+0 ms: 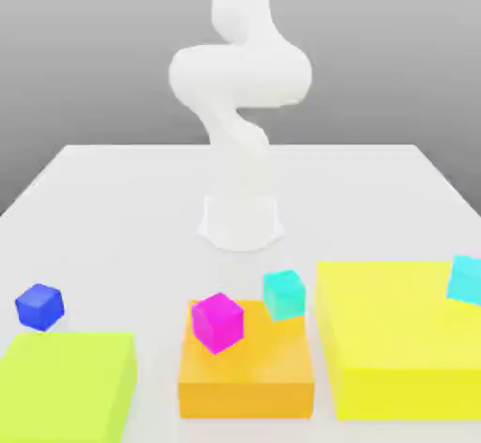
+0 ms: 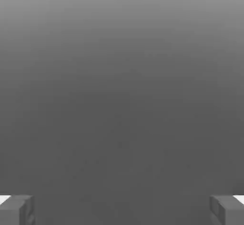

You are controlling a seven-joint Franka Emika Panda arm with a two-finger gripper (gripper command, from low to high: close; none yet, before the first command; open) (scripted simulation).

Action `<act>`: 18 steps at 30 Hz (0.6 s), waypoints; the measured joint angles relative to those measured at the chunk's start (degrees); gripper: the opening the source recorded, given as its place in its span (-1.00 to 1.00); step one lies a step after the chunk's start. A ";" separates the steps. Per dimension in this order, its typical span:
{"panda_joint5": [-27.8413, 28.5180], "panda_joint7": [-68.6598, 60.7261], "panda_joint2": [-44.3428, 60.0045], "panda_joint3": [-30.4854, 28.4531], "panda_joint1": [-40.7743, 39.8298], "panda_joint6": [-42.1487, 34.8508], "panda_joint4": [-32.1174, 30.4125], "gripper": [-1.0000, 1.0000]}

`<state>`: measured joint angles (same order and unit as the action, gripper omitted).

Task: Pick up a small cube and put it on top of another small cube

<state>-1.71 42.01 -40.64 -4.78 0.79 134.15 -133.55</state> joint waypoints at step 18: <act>-17.15 -31.09 37.85 -27.96 -2.98 16.92 -12.74 0.00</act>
<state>-18.86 10.92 -2.79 -32.74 -2.18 151.07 -146.29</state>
